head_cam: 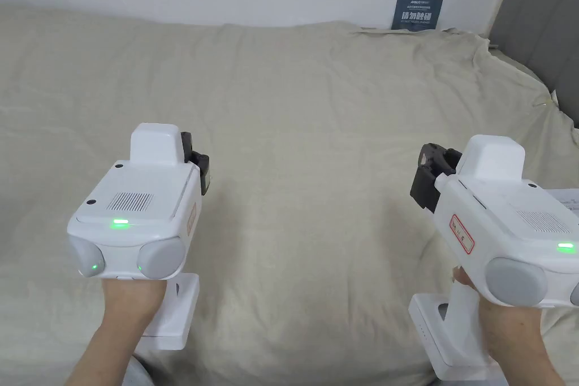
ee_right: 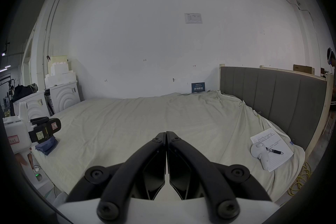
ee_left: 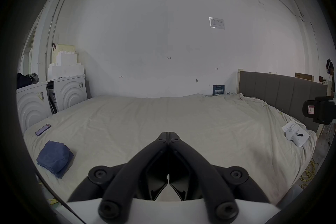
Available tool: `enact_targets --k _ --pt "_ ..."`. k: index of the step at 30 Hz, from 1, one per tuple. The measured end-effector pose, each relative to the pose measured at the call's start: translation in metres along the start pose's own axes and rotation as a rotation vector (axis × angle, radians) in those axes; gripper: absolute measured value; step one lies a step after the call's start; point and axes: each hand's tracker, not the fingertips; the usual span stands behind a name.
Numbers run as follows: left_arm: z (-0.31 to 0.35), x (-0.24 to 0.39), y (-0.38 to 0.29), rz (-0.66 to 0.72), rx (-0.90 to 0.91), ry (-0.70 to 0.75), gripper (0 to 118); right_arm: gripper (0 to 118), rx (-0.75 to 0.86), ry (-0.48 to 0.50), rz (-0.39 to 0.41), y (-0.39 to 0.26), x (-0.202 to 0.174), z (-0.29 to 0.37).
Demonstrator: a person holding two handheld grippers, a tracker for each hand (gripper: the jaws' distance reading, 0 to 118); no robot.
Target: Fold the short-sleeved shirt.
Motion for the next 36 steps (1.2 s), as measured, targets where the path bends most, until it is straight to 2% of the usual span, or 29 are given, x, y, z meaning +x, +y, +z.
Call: enact_targets --k 27,29,30,31,32,34,35,36 --pt "0.003 0.003 0.000 -0.001 0.010 -0.002 0 0 0.001 0.012 -0.011 0.001 0.001 0.001" --pt "0.005 0.004 0.000 0.013 0.008 -0.009 0 0 0.003 0.028 -0.044 0.003 0.002 0.003" --pt "0.006 0.006 0.001 0.015 0.006 -0.004 3 2 -0.013 0.064 -0.096 0.005 0.004 0.003" --pt "0.007 0.006 0.002 0.016 -0.003 0.006 11 10 -0.049 0.083 -0.146 0.010 0.006 0.002" --pt "0.008 0.005 0.003 0.026 -0.014 -0.003 32 45 -0.114 0.084 -0.173 0.015 0.006 0.000" --pt "0.009 0.003 0.005 0.063 -0.037 -0.025 82 113 -0.158 0.091 -0.189 0.022 0.006 -0.003" --pt "0.009 0.004 0.006 0.065 -0.033 -0.022 104 114 -0.120 0.097 -0.174 0.026 0.003 0.002" --pt "0.011 0.005 0.005 0.066 -0.024 -0.014 113 114 -0.113 0.083 -0.142 0.033 -0.001 0.004"
